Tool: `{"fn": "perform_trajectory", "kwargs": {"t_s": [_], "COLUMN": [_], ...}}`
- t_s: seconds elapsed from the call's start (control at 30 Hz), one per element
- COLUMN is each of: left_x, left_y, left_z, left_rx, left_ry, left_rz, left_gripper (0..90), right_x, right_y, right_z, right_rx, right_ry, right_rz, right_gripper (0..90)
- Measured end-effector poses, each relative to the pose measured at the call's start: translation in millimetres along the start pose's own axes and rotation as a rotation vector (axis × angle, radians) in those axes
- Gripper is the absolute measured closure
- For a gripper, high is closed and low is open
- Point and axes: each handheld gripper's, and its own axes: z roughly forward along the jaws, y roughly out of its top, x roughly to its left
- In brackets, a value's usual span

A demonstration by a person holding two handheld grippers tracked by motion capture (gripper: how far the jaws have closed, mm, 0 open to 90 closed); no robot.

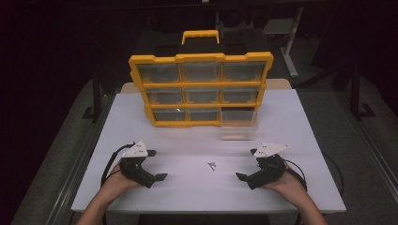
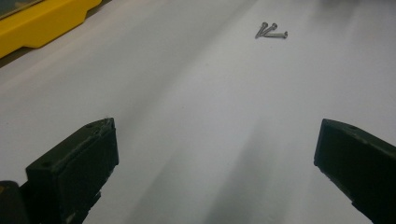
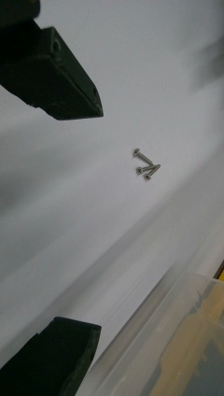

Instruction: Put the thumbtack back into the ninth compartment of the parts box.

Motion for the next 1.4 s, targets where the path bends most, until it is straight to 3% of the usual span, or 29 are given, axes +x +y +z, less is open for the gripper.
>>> {"fn": "perform_trajectory", "kwargs": {"t_s": [0.67,1.4], "left_x": [-2.0,-1.9], "left_y": [-1.9,-0.7], "left_z": [-2.7,-1.2], "left_rx": [-0.007,-0.009], "left_ry": [-0.013,-0.019], "left_rz": [-0.009,-0.001], "left_gripper": [0.0,0.0], "right_x": [1.6,2.4], "right_y": [12.7,28.7], "right_z": [7.4,21.5], "right_rx": [-0.012,0.024], "right_ry": [0.02,0.044], "right_rz": [0.02,0.003], "right_gripper": [0.0,0.0]}}
